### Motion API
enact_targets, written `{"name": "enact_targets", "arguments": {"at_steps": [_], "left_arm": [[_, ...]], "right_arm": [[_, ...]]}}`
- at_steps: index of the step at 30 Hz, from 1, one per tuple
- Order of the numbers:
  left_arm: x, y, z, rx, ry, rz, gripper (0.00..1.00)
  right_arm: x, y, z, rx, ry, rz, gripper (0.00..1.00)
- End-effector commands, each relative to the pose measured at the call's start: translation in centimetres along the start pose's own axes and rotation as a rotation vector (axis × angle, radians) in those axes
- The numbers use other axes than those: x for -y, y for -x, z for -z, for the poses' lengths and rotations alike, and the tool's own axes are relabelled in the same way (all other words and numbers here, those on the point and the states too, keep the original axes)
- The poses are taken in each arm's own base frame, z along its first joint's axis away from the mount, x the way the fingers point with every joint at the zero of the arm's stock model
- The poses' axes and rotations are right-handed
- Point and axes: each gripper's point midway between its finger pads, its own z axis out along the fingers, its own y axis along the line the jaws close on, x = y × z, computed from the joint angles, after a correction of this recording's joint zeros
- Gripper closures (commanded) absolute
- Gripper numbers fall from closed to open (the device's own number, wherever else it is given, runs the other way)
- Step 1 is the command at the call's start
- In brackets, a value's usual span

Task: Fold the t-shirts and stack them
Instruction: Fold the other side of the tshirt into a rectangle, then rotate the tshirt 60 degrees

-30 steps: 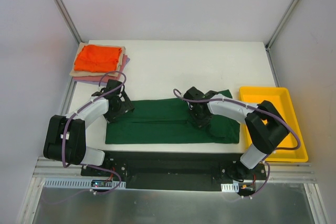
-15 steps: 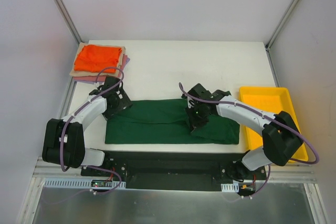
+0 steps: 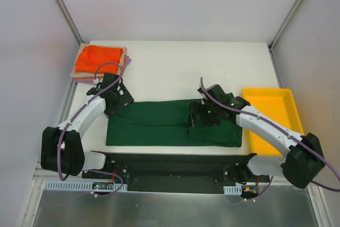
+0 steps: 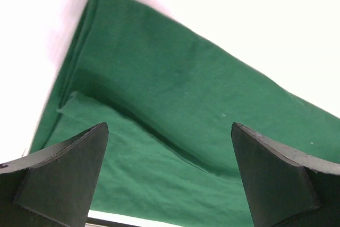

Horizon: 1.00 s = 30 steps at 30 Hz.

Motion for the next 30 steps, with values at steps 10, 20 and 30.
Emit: {"name": "enact_targets", "arguments": {"at_steps": [10,20,30], "left_arm": [[2.2,-4.3,-2.8,-0.201,-0.058,-0.094,0.01],[5.7,-11.3,-0.5,-0.358,-0.184,-0.115,0.01],[14.0,-15.9,7.1,-0.364,-0.552,-0.372,0.01]], "right_arm": [[11.7,0.0,-2.4,0.051,-0.166,-0.559,0.04],[18.8,23.3,-6.7,0.084,-0.113,-0.544,0.04],[13.7,36.2,-0.4,0.446,0.061,-0.323,0.04]]}}
